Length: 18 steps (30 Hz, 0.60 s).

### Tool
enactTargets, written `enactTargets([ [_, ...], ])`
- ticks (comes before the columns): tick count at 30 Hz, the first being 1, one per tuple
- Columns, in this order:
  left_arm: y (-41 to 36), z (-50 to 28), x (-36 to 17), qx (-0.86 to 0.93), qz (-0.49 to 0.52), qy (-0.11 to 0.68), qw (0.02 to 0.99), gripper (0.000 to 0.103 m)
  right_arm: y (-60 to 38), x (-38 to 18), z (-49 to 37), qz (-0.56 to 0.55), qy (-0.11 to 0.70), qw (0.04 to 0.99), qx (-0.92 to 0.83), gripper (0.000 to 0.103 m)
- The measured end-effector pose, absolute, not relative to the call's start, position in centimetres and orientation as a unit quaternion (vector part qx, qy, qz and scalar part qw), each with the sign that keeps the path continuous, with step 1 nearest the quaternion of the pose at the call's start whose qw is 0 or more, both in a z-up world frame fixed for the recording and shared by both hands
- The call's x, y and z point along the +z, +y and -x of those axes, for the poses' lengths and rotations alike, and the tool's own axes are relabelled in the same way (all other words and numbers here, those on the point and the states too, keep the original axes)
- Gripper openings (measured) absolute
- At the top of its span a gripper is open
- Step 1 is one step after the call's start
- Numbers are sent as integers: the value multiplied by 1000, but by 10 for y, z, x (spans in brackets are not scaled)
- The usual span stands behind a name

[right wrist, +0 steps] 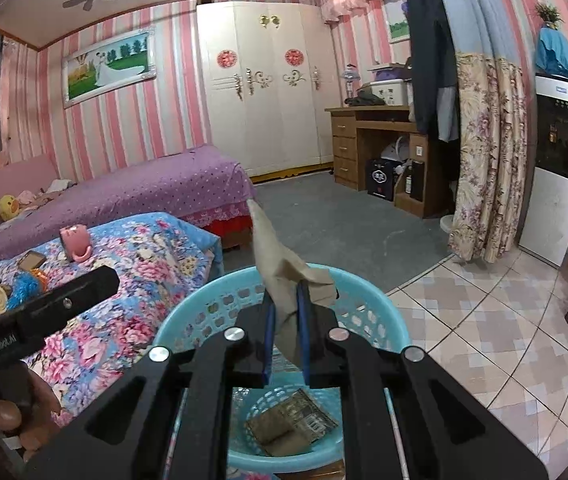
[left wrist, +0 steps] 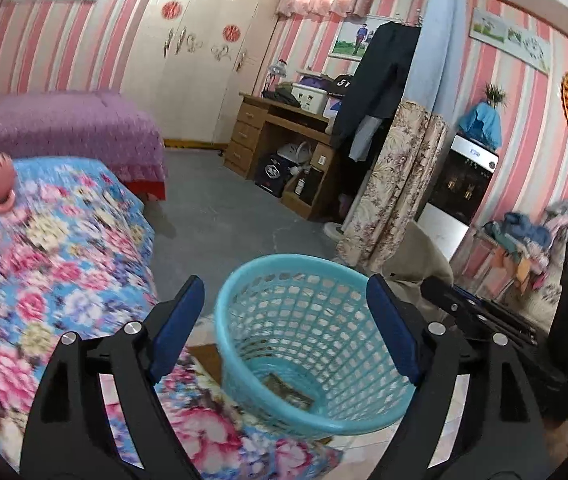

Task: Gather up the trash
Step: 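Carry the tube and cloth to the blue basket and release both inside, then move both tools back to the bed and grasp the orange peel with the left gripper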

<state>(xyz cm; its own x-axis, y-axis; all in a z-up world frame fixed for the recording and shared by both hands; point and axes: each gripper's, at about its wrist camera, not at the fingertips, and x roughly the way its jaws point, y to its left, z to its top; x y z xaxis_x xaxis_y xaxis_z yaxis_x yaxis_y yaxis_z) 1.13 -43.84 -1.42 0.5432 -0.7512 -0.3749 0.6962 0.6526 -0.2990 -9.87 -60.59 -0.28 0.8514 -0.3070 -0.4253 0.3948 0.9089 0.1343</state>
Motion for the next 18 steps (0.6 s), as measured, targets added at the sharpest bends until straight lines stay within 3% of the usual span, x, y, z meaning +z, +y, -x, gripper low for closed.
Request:
enactTargets([
  [2,-427,-9,-12,-405,67,233,881,84,-605,-6,92,-120,212,953,-182,15],
  [3,-418,-9,-11,-401,77,230,883,85,-606,-6,89,-126,218,950,-183,28],
  [4,-412,-9,-9,-399,84,228,884,88,-605,-5,88,-133,214,950,-185,53],
  [6,-393,-10,-2,-389,105,221,888,92,-602,0,86,-142,202,951,-187,77],
  [11,-321,-22,34,-337,142,196,910,97,-594,5,75,-141,212,950,-180,77],
  [18,-209,-35,51,-228,22,146,962,98,-565,18,56,-143,206,956,-154,77],
])
